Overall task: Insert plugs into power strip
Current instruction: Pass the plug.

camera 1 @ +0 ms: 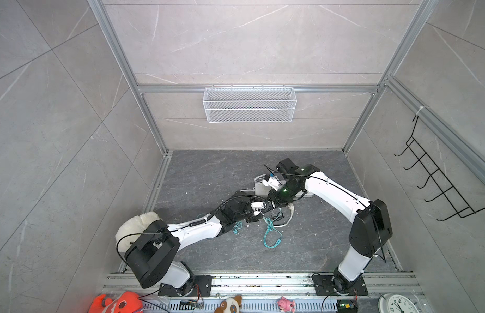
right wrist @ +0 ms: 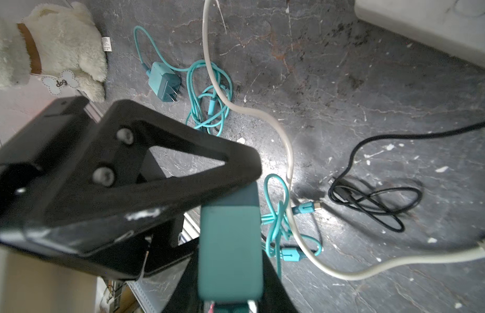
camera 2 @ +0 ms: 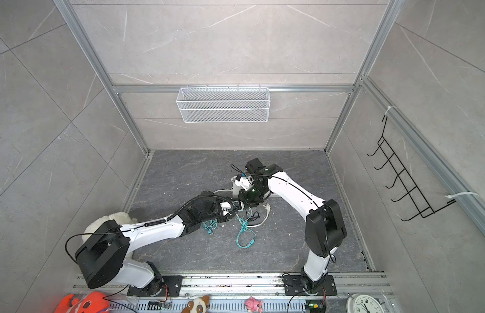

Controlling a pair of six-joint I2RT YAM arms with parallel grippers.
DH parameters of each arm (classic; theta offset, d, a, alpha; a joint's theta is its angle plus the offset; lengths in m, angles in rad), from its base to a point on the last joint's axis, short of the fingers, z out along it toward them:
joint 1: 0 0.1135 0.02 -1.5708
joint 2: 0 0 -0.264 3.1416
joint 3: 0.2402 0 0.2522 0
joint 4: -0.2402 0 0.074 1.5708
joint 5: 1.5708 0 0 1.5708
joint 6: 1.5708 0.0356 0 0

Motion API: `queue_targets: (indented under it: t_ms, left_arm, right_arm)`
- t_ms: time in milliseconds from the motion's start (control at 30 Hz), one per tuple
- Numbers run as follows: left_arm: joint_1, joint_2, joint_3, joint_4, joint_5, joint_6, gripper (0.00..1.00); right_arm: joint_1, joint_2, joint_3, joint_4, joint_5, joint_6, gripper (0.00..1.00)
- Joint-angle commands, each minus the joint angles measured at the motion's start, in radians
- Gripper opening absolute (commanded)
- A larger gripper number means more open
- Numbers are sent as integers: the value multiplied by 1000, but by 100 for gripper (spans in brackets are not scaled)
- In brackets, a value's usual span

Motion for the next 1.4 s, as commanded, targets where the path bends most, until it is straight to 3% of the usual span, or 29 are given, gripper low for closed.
queue_targets:
  t_ms: [0, 67, 167, 300, 433, 700, 1000, 1200, 1367]
  left_arm:
    - [-24, -5, 82, 96, 71, -55, 46]
    - [-25, 0, 90, 98, 72, -72, 37]
    - [-27, 9, 101, 97, 52, -94, 34]
    - [-26, 14, 106, 109, 21, -150, 31]
    - [-27, 14, 109, 97, -37, -193, 28]
    - [-25, 8, 129, 20, -157, -290, 28]
    - [-25, 21, 154, -72, -170, -407, 28]
    - [-26, 29, 131, -23, -100, -460, 28]
    - [-26, 24, 137, -16, -133, -558, 25]
  right_arm:
    - [32, 37, 32, 29, -38, -6, 11]
    - [32, 42, 35, 31, -39, -5, 14]
    - [32, 33, 33, 42, -30, 8, 17]
    - [31, 6, 41, 50, 34, 35, 42]
    - [19, -46, 27, 78, 113, 85, 51]
    - [-14, -216, -102, 178, 288, 220, 56]
    - [-14, -376, -282, 254, 420, 328, 61]
    - [-15, -357, -289, 276, 376, 325, 67]
    - [-14, -429, -363, 382, 264, 329, 62]
